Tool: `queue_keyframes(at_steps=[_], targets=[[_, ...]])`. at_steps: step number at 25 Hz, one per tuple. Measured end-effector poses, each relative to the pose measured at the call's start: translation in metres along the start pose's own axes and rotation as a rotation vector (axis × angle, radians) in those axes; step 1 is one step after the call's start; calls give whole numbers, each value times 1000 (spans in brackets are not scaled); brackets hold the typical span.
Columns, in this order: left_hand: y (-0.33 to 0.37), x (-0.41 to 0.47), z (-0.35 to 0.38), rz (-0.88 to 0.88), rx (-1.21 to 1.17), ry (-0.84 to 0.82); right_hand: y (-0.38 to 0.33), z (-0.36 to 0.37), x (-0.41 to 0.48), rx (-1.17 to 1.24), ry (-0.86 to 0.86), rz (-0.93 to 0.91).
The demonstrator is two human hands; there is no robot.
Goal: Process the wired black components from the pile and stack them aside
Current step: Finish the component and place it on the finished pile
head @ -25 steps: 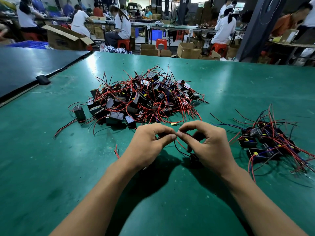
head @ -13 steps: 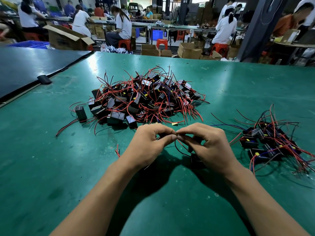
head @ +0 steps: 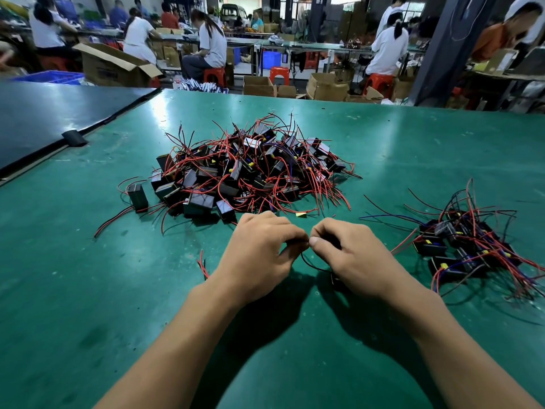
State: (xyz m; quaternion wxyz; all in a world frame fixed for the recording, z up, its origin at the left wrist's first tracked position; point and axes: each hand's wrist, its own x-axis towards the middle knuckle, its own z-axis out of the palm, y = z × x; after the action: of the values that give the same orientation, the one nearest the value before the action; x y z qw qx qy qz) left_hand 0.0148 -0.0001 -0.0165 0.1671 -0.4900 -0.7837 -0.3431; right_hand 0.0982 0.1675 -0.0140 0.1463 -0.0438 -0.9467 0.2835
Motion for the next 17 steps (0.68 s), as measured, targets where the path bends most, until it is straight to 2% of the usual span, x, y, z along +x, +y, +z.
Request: queue_keyframes(at_steps=[3, 5, 9, 12, 17], targets=[[3, -2, 3, 46, 74, -4, 3, -9, 3, 281, -146, 189], [3, -2, 4, 40, 48, 0, 6, -16, 0, 352, -133, 149], [-5, -1, 5, -76, -161, -17, 6, -18, -4, 154, 109, -145], [-8, 0, 6, -114, -227, 0, 5, -11, -5, -3, 186, -335], [-10, 0, 4, -150, -266, -13, 3, -10, -7, -134, 259, -417]])
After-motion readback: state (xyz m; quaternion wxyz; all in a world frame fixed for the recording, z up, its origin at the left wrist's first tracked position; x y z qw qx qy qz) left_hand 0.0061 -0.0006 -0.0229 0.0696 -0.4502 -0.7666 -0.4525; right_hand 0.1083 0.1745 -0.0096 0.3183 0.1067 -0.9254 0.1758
